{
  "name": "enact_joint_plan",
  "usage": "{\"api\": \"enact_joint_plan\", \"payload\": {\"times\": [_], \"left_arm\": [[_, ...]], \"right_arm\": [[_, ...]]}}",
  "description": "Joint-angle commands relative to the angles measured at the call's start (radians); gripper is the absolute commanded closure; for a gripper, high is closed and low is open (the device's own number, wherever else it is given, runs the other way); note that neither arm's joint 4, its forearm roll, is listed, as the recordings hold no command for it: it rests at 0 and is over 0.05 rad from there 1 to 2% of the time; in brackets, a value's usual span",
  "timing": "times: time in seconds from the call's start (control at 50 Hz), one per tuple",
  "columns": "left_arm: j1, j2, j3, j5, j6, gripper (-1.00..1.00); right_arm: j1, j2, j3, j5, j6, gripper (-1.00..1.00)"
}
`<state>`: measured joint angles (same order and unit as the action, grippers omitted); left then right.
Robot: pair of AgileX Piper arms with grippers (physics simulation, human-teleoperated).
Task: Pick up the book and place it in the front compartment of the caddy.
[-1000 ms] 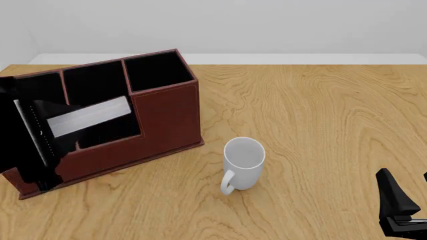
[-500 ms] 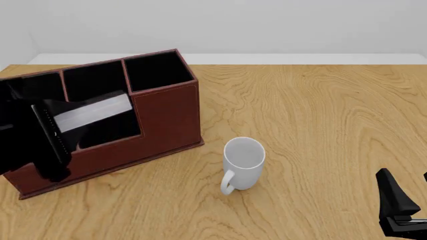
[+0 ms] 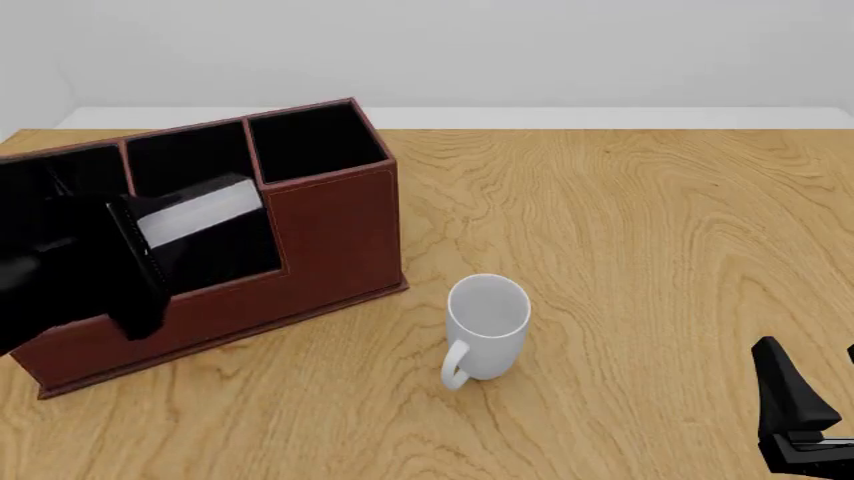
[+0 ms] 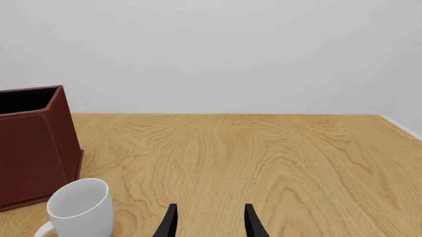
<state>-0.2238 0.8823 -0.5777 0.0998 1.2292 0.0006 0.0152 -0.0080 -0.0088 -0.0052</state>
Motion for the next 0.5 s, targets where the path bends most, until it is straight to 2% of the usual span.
{"api": "enact_joint_plan", "payload": {"times": [0.02,0.24,0.5], "left_arm": [[0.033,0.052,-0.004,-0.090,0.036,1.00],[0.027,0.071,0.014,-0.143,0.044,1.00],[0.011,0.089,0.012,-0.156,0.064,1.00]], "right_arm": [[0.000,0.000,0.000,0.000,0.000,-1.00],[0.000,0.000,0.000,0.000,0.000,-1.00],[0.000,0.000,0.000,0.000,0.000,-1.00]]}}
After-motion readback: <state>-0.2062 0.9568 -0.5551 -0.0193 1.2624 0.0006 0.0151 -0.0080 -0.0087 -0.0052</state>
